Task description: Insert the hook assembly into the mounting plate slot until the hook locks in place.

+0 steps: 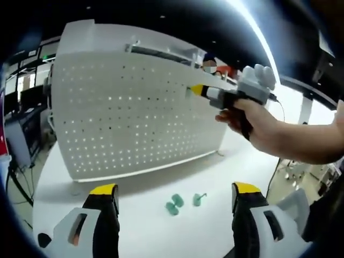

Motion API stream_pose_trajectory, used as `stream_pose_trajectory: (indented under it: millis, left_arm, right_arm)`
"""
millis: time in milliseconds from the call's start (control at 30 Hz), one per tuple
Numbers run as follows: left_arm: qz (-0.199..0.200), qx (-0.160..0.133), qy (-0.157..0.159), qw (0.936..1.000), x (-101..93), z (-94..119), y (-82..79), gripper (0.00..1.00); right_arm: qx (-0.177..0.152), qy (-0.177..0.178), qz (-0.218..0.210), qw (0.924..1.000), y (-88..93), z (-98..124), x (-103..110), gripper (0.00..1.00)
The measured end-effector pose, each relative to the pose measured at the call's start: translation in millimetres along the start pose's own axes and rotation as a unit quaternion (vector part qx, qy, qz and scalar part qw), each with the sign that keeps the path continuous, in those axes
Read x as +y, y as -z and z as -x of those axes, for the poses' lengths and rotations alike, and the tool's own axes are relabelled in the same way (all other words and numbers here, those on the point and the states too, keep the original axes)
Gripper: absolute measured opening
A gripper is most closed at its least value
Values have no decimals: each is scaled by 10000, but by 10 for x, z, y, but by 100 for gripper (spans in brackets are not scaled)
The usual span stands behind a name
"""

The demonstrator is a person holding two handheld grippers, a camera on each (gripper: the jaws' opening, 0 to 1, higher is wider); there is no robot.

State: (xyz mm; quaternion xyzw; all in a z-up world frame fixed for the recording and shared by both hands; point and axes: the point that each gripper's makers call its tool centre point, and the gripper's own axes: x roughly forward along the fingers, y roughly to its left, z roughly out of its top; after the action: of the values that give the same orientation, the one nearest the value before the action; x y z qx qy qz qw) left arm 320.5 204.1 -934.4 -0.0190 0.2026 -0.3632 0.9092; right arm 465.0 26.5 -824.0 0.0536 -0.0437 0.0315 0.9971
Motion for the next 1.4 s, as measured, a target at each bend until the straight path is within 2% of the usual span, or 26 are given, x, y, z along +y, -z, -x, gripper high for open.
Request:
stream_pose_trajectory:
  millis: [167,367,533,900,1033,1133,1167,1400]
  left_arm:
    - [-190,-67,283,9994,-129,-11,17,95]
    - [-214,-18,474,9986,-213,-29,78,100]
    - [-409,104,633,9971,-315,-54,146,100]
    - [-337,130,565,9977,-264,-53,186,100]
    - [-306,131,546,9979,-244,-44,196,100]
    - [-291,154,534,9980,-234,-43,210,100]
    - [-297,153,529,9980,-229,-42,211,100]
    - [-277,122,505,9983,-200,-40,197,100]
  right_arm:
    - [-54,137,-33,9999,-29,-110,-99,0]
    - [-127,183,-9,9998,-79,-206,-124,0]
    - [-214,273,22,9994,-143,-275,-138,0]
    - [-329,410,63,9986,-240,-359,-149,0]
    - [-228,455,39,9987,-185,-389,-162,0]
    - [-289,487,-3,9984,-219,-377,-158,0]
    - [-325,498,108,9982,-241,-384,-159,0]
    - [-273,557,88,9980,-183,-376,-122,0]
